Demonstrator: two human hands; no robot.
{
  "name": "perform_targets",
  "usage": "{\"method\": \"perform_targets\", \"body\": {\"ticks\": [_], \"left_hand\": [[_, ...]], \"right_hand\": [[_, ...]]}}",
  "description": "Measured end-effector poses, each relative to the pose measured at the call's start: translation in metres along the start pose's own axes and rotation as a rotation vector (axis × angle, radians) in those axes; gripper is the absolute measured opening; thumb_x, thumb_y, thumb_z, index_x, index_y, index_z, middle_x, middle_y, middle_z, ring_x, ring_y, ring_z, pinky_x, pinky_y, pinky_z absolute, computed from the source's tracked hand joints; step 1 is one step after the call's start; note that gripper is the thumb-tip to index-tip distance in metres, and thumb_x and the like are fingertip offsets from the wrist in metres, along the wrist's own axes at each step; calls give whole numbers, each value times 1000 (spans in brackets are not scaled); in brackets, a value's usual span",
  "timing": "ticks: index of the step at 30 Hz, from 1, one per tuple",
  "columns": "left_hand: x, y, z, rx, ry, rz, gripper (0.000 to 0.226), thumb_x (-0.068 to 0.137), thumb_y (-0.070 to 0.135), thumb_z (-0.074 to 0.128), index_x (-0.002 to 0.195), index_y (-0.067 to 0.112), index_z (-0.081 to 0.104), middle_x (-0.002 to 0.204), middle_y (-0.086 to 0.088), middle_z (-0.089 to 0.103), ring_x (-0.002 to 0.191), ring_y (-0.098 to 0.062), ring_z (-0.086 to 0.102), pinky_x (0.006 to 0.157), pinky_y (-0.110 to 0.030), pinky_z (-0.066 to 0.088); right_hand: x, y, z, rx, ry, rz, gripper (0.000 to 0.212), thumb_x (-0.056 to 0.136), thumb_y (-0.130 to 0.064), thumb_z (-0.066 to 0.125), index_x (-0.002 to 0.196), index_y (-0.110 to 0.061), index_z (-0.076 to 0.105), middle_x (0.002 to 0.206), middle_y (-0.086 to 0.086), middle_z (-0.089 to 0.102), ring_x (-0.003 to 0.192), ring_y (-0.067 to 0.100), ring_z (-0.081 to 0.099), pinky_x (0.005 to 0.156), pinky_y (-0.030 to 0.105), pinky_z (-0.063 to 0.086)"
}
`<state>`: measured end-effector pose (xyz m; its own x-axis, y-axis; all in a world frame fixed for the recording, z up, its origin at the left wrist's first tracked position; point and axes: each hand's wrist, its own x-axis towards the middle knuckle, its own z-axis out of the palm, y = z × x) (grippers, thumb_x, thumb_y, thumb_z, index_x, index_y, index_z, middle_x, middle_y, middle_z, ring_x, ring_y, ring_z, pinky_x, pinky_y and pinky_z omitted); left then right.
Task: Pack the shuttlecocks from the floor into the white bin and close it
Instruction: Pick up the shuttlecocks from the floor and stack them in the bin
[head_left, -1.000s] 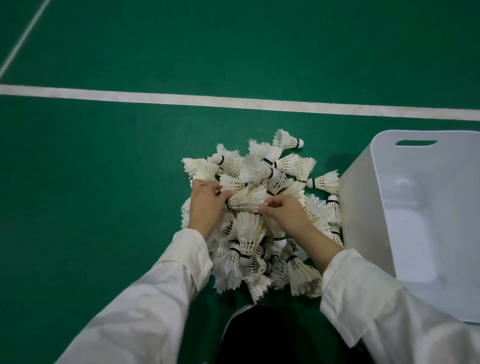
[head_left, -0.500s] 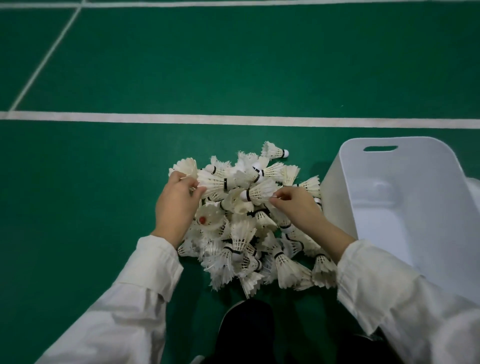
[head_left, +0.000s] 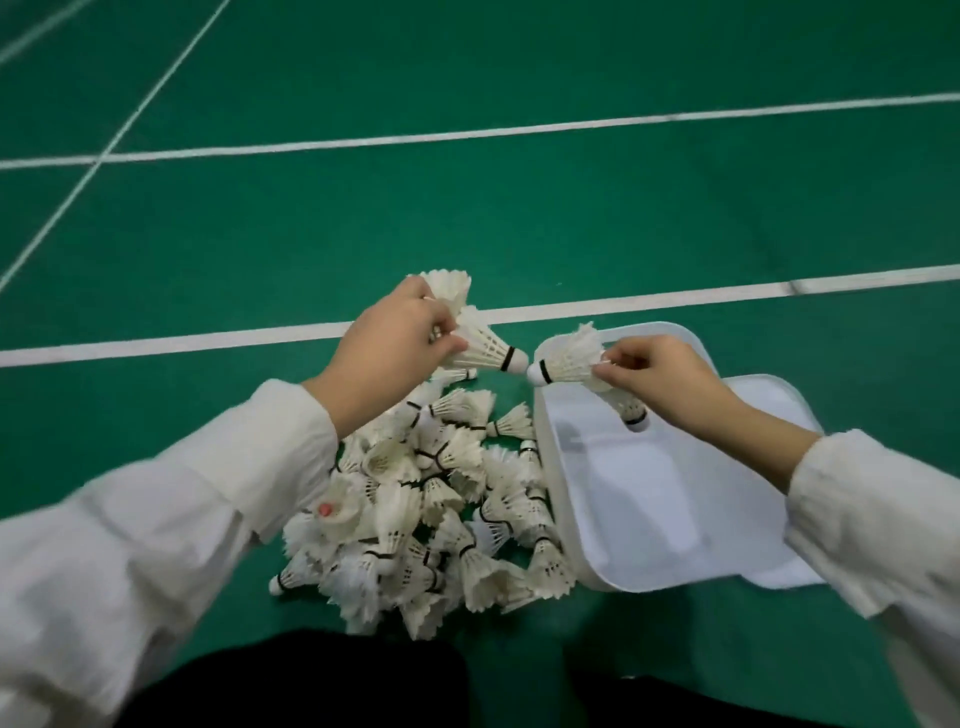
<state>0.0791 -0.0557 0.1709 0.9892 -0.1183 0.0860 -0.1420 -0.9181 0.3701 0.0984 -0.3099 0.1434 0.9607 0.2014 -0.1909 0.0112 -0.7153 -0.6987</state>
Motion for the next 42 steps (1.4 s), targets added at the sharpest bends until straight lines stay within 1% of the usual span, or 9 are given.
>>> {"method": "perform_targets", "body": {"ticks": [5,13,17,21,24,28,33,37,42], "left_hand": [[22,72,51,-38,-107,69,23,87,34,59,97,14,65,104,0,48,84,-18,51,76,-31,43],[-40,118,185,-149,-114,20,21,90,30,54,98,12,62,100,-1,46,85,-18,51,63,-31,42],[-54,117,226,-94,-117,-11,14,83,24,64,84,10,63,91,-5,52,75,-23,55,51,-30,38],[-52,112,235,-15,-128,11,13,77,22,69,77,11,63,85,-5,52,68,-22,54,44,-28,36],[-50,112,235,-1,-142,15,14,75,22,72,75,11,64,82,-4,53,64,-21,54,44,-26,37],[-52,111,231,5,-142,13,16,70,23,77,72,13,64,80,-2,54,63,-19,56,44,-22,30],[-54,110,230,2,-121,11,15,70,24,77,73,15,65,82,0,55,63,-16,57,46,-19,28],[-55,110,231,1,-123,21,16,69,23,78,71,15,65,79,0,54,61,-15,56,45,-19,27],[-54,109,232,-15,-118,29,18,69,22,78,71,14,63,78,0,53,60,-17,54,44,-21,29]], "right_hand": [[-9,69,-21,83,118,146,16,89,-23,60,77,-12,64,64,2,56,58,15,46,53,26,34],[28,142,9,77,33,237,14,90,-21,58,80,-12,60,63,5,54,53,22,48,34,13,35],[74,155,52,11,-41,216,12,89,-22,59,88,-11,63,78,6,63,68,34,61,50,26,44],[100,157,86,-102,-121,177,21,90,-20,56,99,-5,67,102,14,68,74,24,54,66,32,47],[103,158,97,-105,-152,161,25,90,-21,55,109,-7,63,104,12,65,81,25,57,67,32,47],[88,164,84,-41,-276,131,55,80,-19,70,128,-13,44,91,6,54,78,19,52,64,25,42],[59,192,50,-120,-188,175,13,83,-5,63,91,4,67,80,8,59,74,22,58,56,14,38],[62,196,53,-84,-75,192,14,87,-9,56,85,0,67,92,14,68,80,22,57,63,25,38],[104,178,83,-139,16,136,16,87,-12,51,85,-4,65,86,10,67,80,27,61,67,33,46]]}}
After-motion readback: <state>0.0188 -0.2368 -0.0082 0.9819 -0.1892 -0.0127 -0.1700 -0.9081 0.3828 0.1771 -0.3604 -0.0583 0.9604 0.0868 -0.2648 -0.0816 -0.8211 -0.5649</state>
